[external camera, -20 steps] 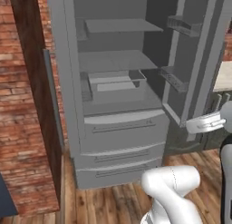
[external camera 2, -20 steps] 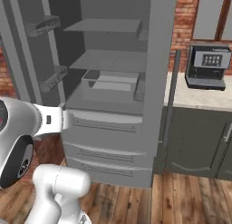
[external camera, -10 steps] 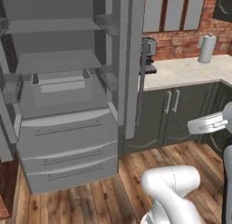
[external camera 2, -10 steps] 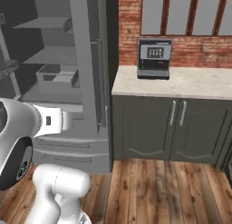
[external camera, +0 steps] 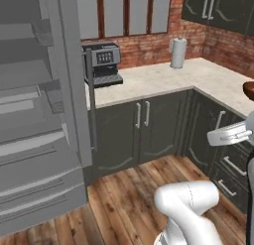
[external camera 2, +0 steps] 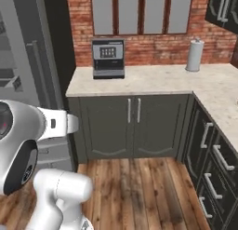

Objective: Place one of the steaks on the plate and the other in the bowl. Then place the bowl in the fridge.

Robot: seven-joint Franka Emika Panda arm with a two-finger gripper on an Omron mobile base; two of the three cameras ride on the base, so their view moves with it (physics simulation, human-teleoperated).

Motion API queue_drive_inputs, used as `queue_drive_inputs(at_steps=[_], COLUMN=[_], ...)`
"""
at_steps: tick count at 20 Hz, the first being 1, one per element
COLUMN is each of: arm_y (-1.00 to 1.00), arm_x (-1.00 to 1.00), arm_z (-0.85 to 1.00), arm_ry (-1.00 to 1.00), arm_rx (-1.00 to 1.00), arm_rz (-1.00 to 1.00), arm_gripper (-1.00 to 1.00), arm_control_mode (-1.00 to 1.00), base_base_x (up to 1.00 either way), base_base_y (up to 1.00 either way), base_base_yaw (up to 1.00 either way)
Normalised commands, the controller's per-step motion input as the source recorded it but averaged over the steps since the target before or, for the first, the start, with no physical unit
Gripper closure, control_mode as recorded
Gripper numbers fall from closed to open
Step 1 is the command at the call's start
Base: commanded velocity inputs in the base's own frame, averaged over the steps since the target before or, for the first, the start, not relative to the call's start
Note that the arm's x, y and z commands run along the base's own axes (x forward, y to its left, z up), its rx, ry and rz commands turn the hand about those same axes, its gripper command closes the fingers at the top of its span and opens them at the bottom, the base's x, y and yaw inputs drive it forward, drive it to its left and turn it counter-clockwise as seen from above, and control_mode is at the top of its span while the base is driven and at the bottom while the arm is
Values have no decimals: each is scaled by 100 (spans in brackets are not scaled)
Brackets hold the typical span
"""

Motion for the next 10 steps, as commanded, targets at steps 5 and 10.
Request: queue_drive_inputs(at_steps=[5, 10], arm_y=[0, 0], arm_x=[0, 0], arm_z=[0, 0], arm_ry=[0, 0], arm_rx=[0, 0], arm_rz=[0, 0], arm_gripper=[-100, -100], arm_control_mode=[100, 100], base_base_x=[18, 59], base_base_y=[-30, -14], base_base_yaw=[-40, -35])
